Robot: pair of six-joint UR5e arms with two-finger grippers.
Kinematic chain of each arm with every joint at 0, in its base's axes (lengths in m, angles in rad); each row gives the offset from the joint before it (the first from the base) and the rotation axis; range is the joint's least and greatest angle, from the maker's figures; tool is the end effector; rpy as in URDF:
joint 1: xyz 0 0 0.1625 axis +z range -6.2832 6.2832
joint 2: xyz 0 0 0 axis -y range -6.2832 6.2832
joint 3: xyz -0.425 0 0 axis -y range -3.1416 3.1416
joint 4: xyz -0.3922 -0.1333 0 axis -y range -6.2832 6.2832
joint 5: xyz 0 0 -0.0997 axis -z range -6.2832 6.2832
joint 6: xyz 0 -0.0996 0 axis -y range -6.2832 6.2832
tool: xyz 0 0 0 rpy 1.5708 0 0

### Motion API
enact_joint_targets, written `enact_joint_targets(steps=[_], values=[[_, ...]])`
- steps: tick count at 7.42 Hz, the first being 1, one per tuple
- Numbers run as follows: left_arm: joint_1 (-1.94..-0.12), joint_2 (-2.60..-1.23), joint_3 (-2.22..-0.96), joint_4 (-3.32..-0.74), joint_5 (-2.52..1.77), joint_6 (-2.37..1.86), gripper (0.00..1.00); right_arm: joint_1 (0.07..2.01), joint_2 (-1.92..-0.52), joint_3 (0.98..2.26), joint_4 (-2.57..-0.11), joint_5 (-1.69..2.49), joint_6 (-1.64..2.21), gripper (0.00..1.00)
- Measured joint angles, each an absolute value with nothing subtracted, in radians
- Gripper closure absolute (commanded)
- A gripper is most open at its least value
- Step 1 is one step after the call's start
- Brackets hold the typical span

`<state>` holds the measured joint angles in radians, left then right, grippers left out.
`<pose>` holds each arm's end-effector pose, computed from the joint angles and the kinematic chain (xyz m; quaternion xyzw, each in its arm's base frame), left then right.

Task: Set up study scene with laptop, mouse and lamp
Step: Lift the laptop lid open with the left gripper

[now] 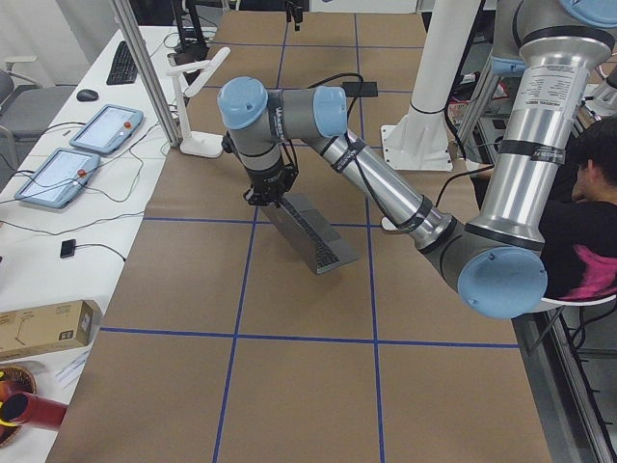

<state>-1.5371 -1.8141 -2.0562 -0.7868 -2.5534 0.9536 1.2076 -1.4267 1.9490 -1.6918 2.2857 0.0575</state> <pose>-0.0339 -0.4929 0.3745 0.1875 0.4334 0.4062 0.7823 -0.1219 -0.5122 0.4177 0.1110 -0.3743 -0.2087 0.8967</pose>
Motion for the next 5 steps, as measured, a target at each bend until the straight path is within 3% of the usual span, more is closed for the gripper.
enact_joint_targets(steps=[5], values=[[-1.343, -2.050, -2.061, -0.787, -2.551, 0.931, 0.93, 1.210, -1.445, 1.951, -1.693, 2.295, 0.071, 0.00]])
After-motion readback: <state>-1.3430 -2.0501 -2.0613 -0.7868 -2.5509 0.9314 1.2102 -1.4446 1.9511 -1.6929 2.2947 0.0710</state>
